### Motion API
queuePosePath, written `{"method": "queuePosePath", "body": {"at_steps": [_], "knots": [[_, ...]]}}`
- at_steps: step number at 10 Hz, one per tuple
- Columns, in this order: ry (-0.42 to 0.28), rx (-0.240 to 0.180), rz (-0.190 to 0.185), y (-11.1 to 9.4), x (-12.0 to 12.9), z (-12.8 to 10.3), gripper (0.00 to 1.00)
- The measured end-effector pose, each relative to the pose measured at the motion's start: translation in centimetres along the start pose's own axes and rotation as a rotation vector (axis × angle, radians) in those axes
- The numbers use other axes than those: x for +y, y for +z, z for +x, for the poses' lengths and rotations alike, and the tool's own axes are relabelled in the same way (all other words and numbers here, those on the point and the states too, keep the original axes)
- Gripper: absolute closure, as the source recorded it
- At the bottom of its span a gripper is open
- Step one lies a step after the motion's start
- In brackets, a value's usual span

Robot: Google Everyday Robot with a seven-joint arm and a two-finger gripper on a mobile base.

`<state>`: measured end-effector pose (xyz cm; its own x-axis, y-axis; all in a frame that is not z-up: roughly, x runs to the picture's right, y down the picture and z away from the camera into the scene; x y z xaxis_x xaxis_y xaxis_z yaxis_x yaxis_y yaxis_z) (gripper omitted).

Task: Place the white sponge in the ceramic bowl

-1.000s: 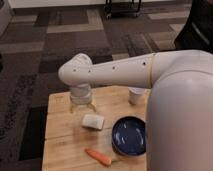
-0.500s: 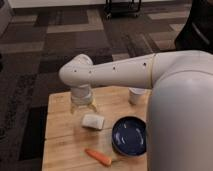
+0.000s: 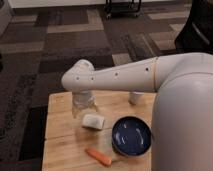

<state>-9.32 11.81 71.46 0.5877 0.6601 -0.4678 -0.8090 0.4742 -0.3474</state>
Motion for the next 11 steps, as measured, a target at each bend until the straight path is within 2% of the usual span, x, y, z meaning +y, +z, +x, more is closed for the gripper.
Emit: {"method": "queuePosePath", "body": {"at_steps": [1,2,3,4,6,7,11], "knots": [[-0.127,-0.011,0.005,0.1,0.1,0.4,0.35],[-0.181,-0.013,0.003,0.2,0.2,0.6,0.35],[-0.323,-0.011,0.003,0.4,0.4,1.2,0.35],[-0.456,0.01,0.022,0.7,0.1,1.9,0.35],[-0.579,0.034,0.041,0.9,-0.4,2.6,0.35],[-0.613,0.04,0.046,0.9,-0.5,2.8,0.35],[-0.616,0.04,0.047,0.9,-0.5,2.7,0.35]]}}
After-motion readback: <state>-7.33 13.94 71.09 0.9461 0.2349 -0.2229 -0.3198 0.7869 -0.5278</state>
